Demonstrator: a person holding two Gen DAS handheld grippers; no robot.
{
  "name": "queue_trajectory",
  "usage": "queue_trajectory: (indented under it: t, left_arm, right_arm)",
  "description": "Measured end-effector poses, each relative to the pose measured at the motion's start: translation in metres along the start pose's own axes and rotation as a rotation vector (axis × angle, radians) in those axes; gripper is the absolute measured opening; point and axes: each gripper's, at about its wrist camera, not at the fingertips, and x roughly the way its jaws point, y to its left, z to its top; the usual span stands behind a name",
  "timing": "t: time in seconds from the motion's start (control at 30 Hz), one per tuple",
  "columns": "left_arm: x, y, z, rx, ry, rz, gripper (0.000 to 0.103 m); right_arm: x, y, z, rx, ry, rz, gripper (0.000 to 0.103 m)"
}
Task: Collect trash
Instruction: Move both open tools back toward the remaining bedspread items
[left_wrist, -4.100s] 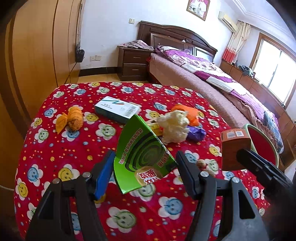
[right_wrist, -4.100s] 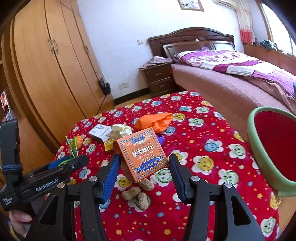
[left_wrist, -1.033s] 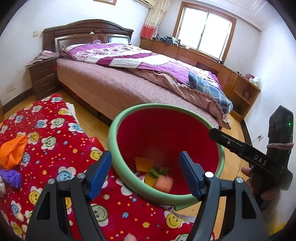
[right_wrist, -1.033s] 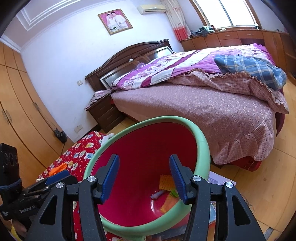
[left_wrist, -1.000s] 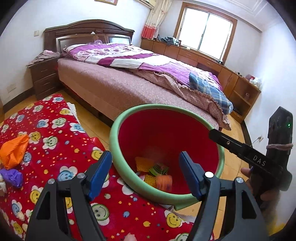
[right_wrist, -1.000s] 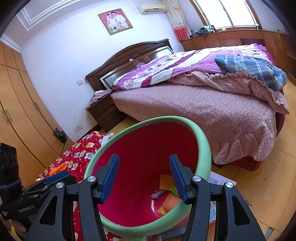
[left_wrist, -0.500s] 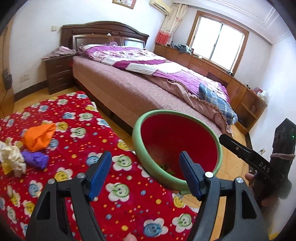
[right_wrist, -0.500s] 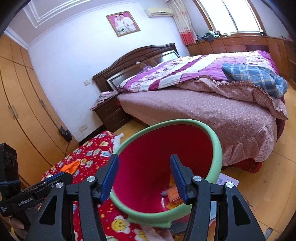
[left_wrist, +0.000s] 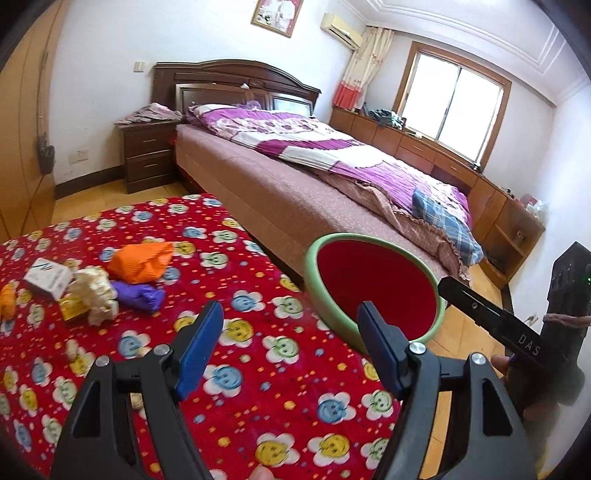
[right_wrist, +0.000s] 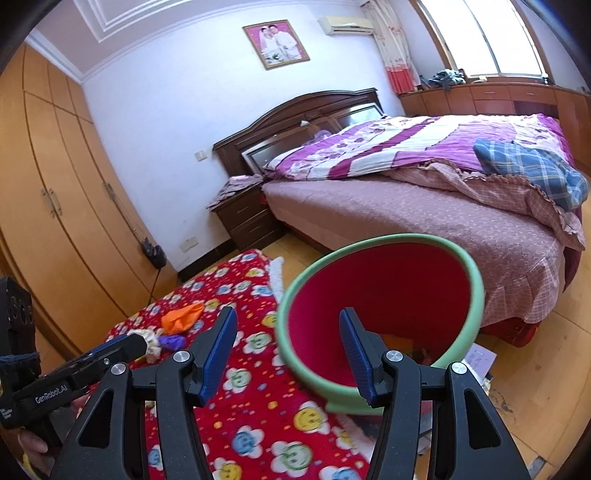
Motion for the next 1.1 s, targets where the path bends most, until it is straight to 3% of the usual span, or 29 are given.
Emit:
queue_trajectory:
  t: [0.5, 0.6, 1.1]
  left_arm:
    - [-0.039, 0.045, -0.019, -0.067, -0.016, 0.101, 0.074]
    - [-0.045, 0.06, -0.022, -0.087, -0.018, 0.123, 0.074]
    - [-0.047, 0.163, -0.023, -0.192, -0.003, 0.302, 0.074]
  right_arm:
    - [0.007, 0.048, -0.021, -0.037, 0.067, 0.057, 0.061]
    - [0.013, 0.055, -0.026, -0.042, 0.081, 0.061, 0.066]
    - [0.06, 0.07, -0.051, -0.026, 0.194, 0.051, 0.069]
